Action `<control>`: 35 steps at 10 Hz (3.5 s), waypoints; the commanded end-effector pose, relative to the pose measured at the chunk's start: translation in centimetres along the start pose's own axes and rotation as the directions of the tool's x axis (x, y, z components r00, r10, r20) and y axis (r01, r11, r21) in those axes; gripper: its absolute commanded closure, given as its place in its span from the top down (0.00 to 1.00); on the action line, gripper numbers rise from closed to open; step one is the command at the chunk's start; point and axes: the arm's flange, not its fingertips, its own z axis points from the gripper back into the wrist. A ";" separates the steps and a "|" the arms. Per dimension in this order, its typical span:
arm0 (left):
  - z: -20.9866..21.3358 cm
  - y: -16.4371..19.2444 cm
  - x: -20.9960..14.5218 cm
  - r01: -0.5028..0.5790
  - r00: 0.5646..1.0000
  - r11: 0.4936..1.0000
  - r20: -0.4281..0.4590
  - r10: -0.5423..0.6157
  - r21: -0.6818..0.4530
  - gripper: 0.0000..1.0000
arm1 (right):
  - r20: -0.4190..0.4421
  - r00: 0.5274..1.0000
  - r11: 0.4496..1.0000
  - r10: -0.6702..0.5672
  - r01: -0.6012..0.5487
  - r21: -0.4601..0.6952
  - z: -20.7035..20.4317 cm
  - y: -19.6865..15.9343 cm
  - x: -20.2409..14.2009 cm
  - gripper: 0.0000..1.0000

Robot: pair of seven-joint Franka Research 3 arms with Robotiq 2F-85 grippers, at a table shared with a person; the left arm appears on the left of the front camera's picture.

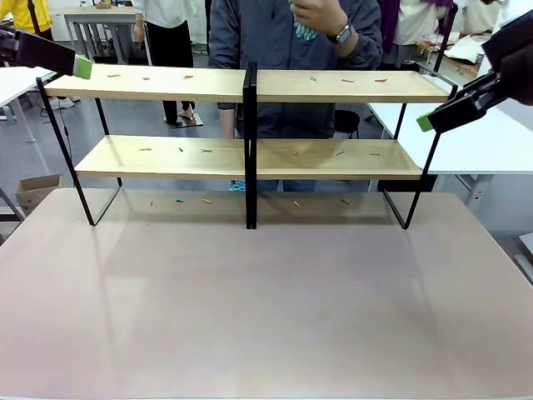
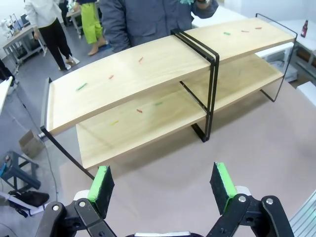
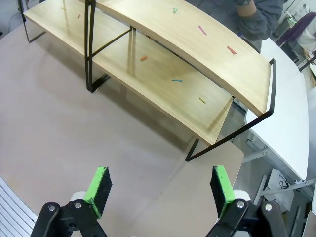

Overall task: Clean the shelves.
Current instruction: Pick up the Duster when the human hands it over.

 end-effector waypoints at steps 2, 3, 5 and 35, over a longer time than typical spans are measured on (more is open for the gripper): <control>0.0 0.0 0.0 0.000 1.000 1.000 0.000 0.000 0.000 1.00 | 0.000 1.000 1.000 0.000 0.000 0.000 0.0 0.0 0.0 1.00; 0.0 0.0 0.0 0.000 1.000 1.000 0.000 0.000 0.000 1.00 | 0.000 1.000 1.000 0.000 0.000 0.000 0.0 0.0 0.0 1.00; 0.0 0.0 0.0 0.000 1.000 1.000 0.000 0.000 0.000 1.00 | 0.000 1.000 1.000 0.000 0.000 0.000 0.0 0.0 0.0 1.00; 0.0 0.0 0.0 0.000 1.000 1.000 0.000 0.000 0.000 1.00 | 0.057 0.929 0.909 -0.365 0.342 0.239 4.1 -1.0 1.3 1.00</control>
